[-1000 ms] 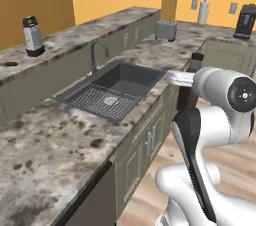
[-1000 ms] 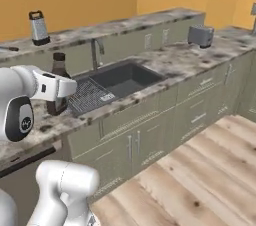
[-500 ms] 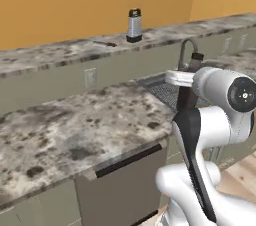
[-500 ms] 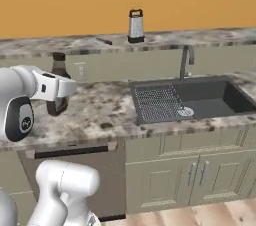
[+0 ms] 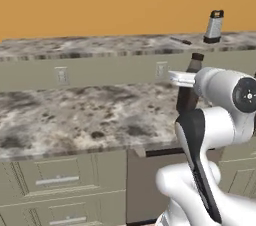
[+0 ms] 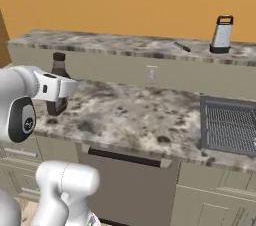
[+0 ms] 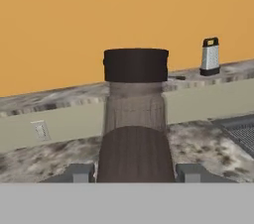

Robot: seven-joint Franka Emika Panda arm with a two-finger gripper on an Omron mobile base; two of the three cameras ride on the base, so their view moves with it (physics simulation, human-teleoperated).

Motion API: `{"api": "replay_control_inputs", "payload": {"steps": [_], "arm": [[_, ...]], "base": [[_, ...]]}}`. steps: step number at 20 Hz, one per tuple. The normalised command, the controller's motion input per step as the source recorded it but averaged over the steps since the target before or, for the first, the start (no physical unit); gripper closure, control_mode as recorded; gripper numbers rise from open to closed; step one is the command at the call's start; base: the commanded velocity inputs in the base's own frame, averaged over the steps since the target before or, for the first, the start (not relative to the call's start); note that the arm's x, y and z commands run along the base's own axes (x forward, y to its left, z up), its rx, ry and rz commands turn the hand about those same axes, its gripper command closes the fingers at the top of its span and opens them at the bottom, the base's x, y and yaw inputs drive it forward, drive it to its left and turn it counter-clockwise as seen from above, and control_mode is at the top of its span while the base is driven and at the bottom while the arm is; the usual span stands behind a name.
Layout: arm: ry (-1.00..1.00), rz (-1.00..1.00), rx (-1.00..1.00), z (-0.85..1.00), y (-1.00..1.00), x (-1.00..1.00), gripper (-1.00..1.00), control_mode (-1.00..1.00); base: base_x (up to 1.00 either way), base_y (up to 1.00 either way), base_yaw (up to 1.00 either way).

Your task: Move the syrup bottle and condiment bottle from the cabinet to the dining counter.

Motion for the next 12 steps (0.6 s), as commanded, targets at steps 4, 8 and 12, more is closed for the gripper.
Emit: {"api": "replay_control_inputs", "payload": {"steps": [4,8,12], "arm": [[0.00,0.00,0.00,0.00,0.00,0.00,1.00,1.00],[0.00,0.00,0.00,0.00,0.00,0.00,1.00,1.00],[0.00,0.00,0.00,0.00,0.00,0.00,1.00,1.00]], "base": [[-0.34,1.00,0.08],[-0.28,1.00,0.06],[-0.14,1.00,0.03]]}}
